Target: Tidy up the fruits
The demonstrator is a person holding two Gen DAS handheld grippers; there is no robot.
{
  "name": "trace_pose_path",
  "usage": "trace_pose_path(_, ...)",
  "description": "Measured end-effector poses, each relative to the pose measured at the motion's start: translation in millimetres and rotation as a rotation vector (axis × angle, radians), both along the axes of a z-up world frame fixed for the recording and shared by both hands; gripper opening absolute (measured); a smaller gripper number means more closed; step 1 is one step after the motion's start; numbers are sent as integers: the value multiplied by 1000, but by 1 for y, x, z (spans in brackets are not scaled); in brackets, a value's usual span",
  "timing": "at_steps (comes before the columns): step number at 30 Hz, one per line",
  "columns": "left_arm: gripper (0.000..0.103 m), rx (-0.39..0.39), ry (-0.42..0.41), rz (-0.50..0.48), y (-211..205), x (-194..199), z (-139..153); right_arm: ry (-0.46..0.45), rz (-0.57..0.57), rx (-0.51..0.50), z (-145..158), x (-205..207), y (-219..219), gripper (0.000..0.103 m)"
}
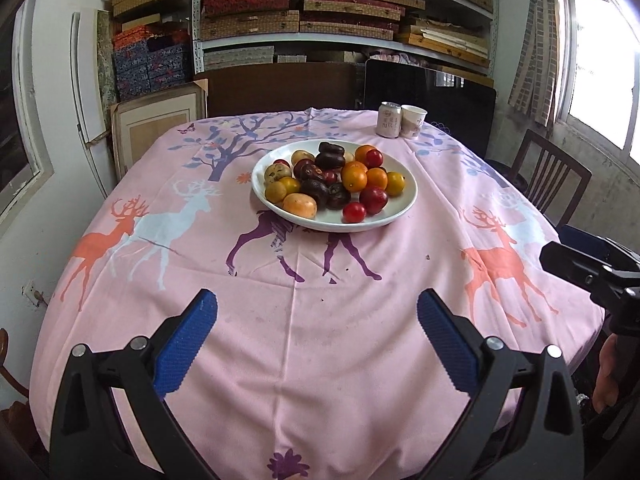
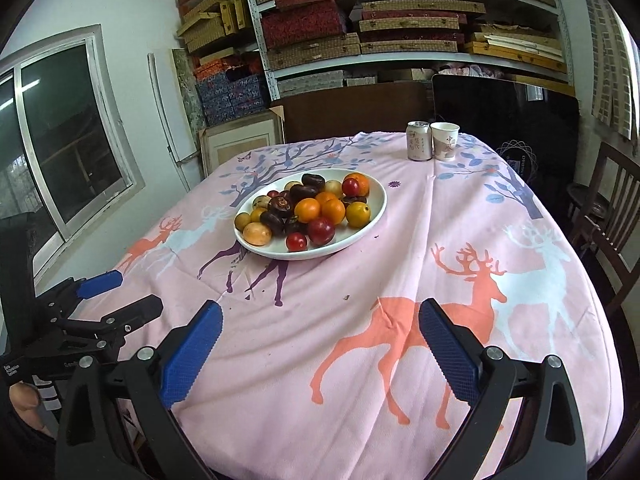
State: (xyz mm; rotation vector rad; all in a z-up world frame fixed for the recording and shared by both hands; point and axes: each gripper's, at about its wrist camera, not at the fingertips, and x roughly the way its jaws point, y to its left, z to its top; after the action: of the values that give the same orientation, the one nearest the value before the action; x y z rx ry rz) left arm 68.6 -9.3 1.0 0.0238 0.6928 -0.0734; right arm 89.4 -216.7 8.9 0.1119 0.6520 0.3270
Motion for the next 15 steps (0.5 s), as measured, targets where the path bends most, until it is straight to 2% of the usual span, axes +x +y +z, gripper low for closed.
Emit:
trace_pose_path(9,98,36,-22,1,-7,-36,11,-49,-15,-34,12,-37,4,99)
trace_pose_path(15,98,42,-44,4,-8,-47,17,-64,-17,-51,17,-48,5,99)
